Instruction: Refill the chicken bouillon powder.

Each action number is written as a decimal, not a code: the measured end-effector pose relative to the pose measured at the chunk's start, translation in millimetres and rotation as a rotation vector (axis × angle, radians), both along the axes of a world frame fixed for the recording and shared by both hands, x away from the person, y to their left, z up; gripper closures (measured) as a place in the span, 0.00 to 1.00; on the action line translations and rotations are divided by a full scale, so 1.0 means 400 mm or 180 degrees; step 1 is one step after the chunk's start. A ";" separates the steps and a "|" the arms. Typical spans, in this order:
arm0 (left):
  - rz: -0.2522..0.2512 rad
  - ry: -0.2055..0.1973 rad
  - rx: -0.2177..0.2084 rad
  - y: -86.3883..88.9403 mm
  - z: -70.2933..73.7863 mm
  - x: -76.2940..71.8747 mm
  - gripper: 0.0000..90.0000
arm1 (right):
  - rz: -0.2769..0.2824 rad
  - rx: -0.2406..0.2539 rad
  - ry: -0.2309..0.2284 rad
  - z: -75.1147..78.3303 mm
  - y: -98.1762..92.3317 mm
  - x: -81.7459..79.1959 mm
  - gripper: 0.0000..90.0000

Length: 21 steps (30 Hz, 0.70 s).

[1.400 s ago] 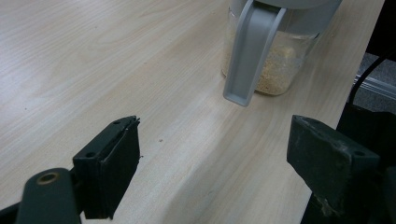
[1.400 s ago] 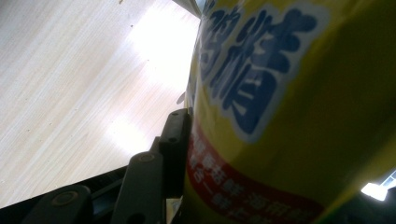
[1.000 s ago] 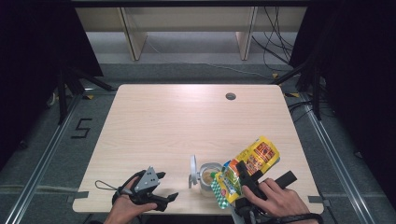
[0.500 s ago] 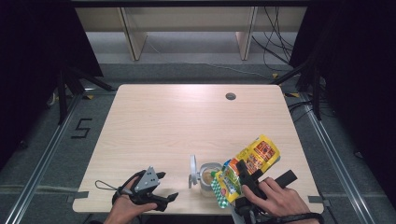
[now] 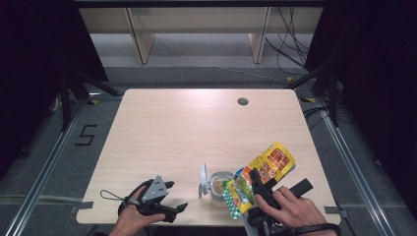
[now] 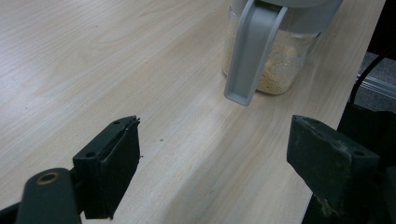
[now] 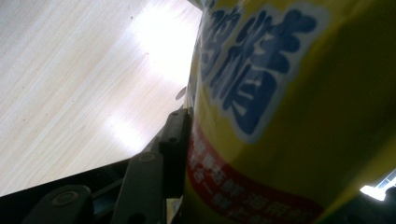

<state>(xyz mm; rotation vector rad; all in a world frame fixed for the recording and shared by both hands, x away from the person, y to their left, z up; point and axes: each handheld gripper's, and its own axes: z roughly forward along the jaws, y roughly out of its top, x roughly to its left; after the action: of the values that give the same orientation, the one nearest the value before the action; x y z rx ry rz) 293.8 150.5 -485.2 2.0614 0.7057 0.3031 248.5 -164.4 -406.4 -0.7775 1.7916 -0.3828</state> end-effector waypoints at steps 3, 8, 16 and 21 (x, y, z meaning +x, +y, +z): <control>0.0018 -0.0003 -0.0006 0.000 0.000 -0.001 0.19 | 0.0048 0.0006 -0.0061 0.001 -0.002 -0.001 0.69; -0.0025 -0.0034 0.0041 0.002 0.000 0.002 0.19 | 0.0089 -0.0065 -0.0071 0.005 -0.003 0.003 0.69; -0.0062 -0.0064 0.0073 0.003 0.002 0.004 0.19 | -0.0007 -0.0012 0.0003 0.001 -0.005 0.001 0.69; -0.0076 -0.0044 0.0103 0.003 0.002 0.004 0.19 | 0.0027 -0.0012 -0.0061 0.002 -0.007 0.005 0.69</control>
<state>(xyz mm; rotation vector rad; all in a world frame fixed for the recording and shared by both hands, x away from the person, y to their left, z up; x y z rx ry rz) 295.6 151.8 -484.4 2.0948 0.6714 0.3167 250.3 -167.4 -405.7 -0.7813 1.7696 -0.3871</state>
